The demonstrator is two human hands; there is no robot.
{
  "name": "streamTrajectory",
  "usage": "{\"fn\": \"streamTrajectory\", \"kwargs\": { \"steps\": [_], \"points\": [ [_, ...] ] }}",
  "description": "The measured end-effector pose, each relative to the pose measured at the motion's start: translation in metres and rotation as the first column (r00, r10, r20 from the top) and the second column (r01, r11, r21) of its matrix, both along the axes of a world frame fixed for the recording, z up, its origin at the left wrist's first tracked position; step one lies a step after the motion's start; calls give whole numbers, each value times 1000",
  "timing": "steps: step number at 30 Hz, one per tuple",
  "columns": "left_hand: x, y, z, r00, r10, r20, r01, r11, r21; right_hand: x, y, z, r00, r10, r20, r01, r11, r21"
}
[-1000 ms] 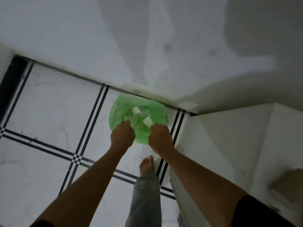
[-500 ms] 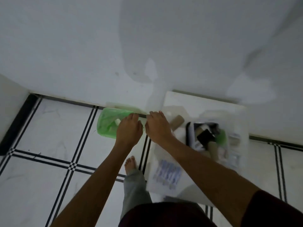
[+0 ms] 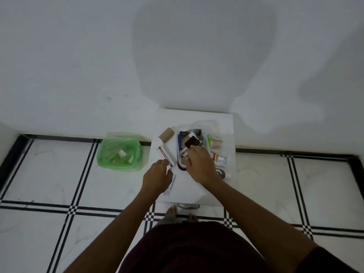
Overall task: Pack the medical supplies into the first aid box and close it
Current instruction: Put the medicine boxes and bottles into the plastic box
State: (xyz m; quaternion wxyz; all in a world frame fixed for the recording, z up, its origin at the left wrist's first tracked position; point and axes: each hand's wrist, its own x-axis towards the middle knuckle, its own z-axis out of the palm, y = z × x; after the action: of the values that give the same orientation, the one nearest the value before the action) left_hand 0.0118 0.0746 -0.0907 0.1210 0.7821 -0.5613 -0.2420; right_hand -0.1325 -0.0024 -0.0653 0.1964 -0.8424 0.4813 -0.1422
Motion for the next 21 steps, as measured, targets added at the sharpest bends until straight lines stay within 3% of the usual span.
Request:
{"fn": "streamTrajectory", "kwargs": {
  "steps": [7, 12, 18, 21],
  "points": [
    [3, -2, -29, 967, 199, -158, -180, 976, 126, -27, 7, -21, 966, -258, 19, 255, 962, 93],
    [9, 2, -64, 975, 205, -82, -177, 948, 263, -49, 12, -48, 879, -476, 20, 467, 869, 163],
    [-9, -4, -82, 954, 294, 57, -294, 880, 374, -66, 10, -92, 905, -359, -228, 418, 849, 323],
    [-14, -9, -92, 924, 369, 100, -379, 850, 366, -70, 0, -108, 922, -271, -277, 348, 892, 288]
  ]
}}
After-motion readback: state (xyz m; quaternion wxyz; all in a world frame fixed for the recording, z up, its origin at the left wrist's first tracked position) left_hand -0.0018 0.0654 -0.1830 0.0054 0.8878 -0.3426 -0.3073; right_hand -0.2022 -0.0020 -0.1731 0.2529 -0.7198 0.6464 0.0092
